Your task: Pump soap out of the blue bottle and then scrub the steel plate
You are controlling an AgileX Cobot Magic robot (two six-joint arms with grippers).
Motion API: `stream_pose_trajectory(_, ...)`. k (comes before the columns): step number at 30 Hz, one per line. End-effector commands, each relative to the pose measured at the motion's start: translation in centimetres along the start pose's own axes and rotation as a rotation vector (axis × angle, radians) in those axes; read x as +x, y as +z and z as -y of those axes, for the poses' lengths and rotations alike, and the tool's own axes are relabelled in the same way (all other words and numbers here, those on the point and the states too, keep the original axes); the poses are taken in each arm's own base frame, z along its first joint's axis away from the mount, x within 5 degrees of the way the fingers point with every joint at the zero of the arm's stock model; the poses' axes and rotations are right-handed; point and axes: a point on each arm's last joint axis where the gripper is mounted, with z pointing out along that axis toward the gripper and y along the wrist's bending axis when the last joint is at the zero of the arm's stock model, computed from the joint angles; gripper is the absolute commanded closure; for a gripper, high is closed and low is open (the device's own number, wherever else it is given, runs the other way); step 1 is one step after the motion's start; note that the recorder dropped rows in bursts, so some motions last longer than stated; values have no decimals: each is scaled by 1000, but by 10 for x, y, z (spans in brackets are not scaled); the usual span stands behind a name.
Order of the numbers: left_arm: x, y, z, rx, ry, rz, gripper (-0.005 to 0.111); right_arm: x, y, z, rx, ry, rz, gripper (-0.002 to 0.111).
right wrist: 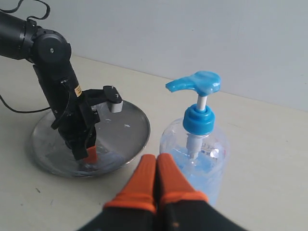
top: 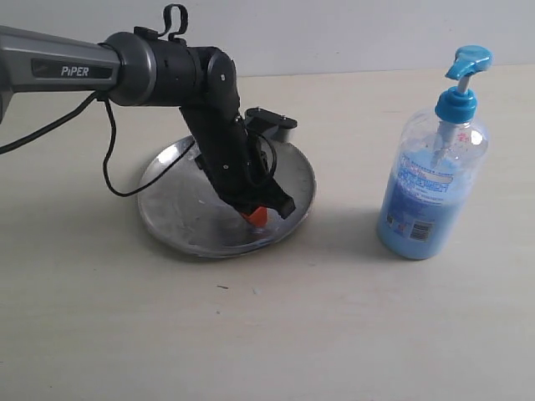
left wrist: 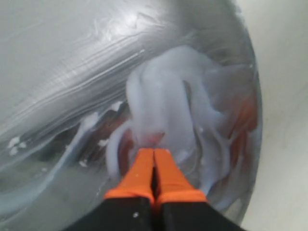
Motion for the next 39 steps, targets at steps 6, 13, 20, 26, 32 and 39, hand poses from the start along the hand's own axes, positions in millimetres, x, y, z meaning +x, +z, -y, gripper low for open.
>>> stream_pose_trajectory(6, -8, -51, 7, -52, -34, 137, 107, 1, 0, 0, 1, -11, 9, 108)
stream_pose_trajectory(13, -11, -96, 18, -58, -72, 260, 107, 1, 0, 0, 4, -13, 8, 108)
stream_pose_trajectory(20, -8, -134, 28, -54, -101, 347, 107, 4, 2, 1, 13, -30, -3, 108)
stream_pose_trajectory(26, 3, -157, 36, -52, -103, 408, 107, 6, 4, 0, 8, -35, 9, 108)
stream_pose_trajectory(32, 26, -173, 43, -70, -107, 477, 107, 6, 4, 0, 8, -36, 9, 108)
stream_pose_trajectory(39, 57, -196, 52, -91, -110, 584, 107, 7, 4, 0, 6, -37, 11, 108)
